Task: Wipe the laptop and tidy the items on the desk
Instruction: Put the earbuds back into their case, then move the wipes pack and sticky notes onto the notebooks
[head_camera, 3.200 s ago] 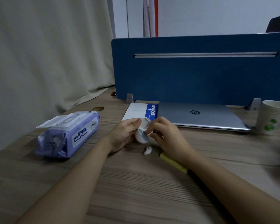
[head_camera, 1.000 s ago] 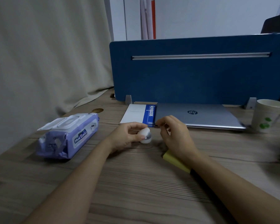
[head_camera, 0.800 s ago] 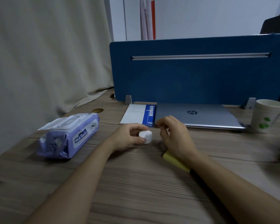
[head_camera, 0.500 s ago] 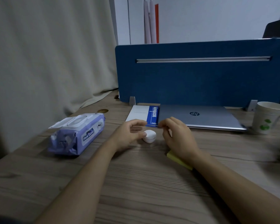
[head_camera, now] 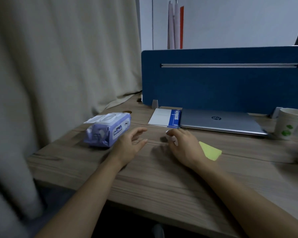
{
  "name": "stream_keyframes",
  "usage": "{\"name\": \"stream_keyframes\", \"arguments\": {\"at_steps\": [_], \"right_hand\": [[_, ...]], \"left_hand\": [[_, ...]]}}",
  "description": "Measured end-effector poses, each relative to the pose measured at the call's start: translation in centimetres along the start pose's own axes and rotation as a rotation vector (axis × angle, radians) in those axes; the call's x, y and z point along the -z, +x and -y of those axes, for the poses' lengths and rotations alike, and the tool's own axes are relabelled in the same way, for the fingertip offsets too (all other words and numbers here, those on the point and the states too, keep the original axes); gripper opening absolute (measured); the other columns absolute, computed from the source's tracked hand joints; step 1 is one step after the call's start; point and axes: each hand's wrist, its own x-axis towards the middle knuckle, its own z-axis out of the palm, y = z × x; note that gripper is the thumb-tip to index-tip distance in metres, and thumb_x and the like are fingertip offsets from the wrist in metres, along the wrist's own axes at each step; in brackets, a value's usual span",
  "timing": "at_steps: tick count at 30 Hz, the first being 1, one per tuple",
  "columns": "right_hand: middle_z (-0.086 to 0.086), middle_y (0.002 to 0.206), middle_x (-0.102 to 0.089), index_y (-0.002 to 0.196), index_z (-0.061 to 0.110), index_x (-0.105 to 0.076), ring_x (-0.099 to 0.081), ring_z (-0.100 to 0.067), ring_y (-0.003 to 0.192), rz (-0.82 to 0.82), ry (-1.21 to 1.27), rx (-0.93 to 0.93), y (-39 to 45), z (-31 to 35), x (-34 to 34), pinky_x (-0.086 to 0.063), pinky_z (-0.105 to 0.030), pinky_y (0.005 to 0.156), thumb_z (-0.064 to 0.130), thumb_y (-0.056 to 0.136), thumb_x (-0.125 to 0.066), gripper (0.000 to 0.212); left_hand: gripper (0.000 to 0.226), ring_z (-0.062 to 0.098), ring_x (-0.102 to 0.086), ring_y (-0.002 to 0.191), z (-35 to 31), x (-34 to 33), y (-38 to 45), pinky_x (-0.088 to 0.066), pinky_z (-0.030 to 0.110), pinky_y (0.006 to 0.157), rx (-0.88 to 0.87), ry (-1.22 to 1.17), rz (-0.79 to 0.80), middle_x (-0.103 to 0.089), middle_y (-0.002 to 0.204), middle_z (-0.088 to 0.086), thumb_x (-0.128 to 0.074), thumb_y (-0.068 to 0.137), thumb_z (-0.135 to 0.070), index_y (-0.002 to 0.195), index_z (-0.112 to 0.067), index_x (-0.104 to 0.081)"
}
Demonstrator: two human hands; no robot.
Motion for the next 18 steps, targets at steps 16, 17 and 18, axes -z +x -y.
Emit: {"name": "stream_keyframes", "arguments": {"at_steps": [16, 17, 18], "right_hand": [[-0.005, 0.127, -0.058, 0.127, 0.018, -0.056, -0.052, -0.021, 0.115, 0.204, 0.097, 0.018, 2.2, 3.9, -4.3, -0.044, -0.035, 0.099, 0.031, 0.091, -0.059, 0.038], [-0.004, 0.127, -0.059, 0.126, 0.018, -0.056, -0.052, -0.021, 0.114, 0.201, 0.094, 0.02, 2.4, 3.7, -4.4, -0.044, -0.034, 0.098, 0.031, 0.09, -0.06, 0.038], [-0.004, 0.127, -0.059, 0.126, 0.018, -0.057, -0.053, -0.021, 0.113, 0.201, 0.088, 0.023, 2.6, 3.4, -4.7, -0.044, -0.033, 0.097, 0.031, 0.09, -0.061, 0.039]], "left_hand": [[0.069, 0.034, -0.052, 0.124, 5.0, 10.6, -1.2, -0.042, 0.043, 0.103, 0.325, 0.196, -0.56, -0.057, 0.135, 0.016, -0.077, 0.081, -0.033, 0.136, -0.007, -0.045], [0.074, 0.031, -0.051, 0.125, 5.4, 10.6, -0.8, -0.041, 0.04, 0.103, 0.331, 0.18, -0.527, -0.055, 0.138, 0.013, -0.076, 0.082, -0.035, 0.141, -0.008, -0.04], [0.077, 0.03, -0.051, 0.126, 5.8, 10.6, -0.3, -0.041, 0.037, 0.102, 0.328, 0.171, -0.502, -0.054, 0.14, 0.011, -0.075, 0.082, -0.037, 0.143, -0.01, -0.037]]}}
